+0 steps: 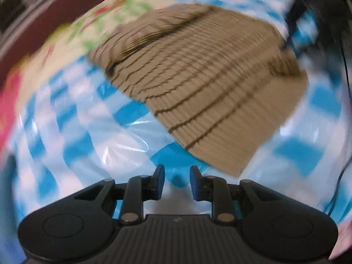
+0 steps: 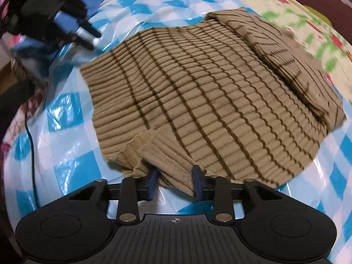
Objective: Fold small clothes
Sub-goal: 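Lift the hem and fold it toward the collar with the left tool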
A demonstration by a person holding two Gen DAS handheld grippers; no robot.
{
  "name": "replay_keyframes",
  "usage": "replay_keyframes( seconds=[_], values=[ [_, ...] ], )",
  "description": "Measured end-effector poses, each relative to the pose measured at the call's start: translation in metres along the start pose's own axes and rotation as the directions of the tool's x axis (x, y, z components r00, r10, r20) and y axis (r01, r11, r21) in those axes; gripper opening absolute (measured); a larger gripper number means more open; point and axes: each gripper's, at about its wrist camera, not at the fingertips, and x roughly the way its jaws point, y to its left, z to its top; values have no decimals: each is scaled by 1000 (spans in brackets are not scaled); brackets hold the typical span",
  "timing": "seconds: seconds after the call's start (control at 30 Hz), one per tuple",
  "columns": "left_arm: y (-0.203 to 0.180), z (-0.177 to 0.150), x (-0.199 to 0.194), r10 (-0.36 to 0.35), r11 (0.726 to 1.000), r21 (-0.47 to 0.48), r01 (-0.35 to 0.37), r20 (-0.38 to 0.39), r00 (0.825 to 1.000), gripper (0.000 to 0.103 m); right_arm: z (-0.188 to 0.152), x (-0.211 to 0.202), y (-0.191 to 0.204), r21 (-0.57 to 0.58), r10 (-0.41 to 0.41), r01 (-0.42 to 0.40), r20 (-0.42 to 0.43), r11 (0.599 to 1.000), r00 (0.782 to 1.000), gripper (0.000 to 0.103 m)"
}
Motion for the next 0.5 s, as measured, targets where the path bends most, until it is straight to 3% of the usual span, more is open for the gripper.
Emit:
replay_keyframes(
  seconds=[0.13,0.2,0.27,0.37,0.5],
  values=[
    [-33,-4,12,30,956,293,-25,-13,999,30,-1,-9,3,60,2,-4,31,998,1000,19],
    [-50,-11,20,66,905,420,-68,19,998,30,-2,-11,7,70,-1,-2,38,998,999,19],
    [-60,-16,23,87,867,487,-109,68,994,29,-3,-13,11,72,-1,-2,38,997,999,18],
    [-68,-19,28,101,836,530,-142,106,989,21,-5,-14,15,75,0,-2,29,997,1000,17],
    [-83,-27,33,157,739,630,-239,184,970,16,-5,-17,16,60,-7,6,24,998,1000,13]
  ],
)
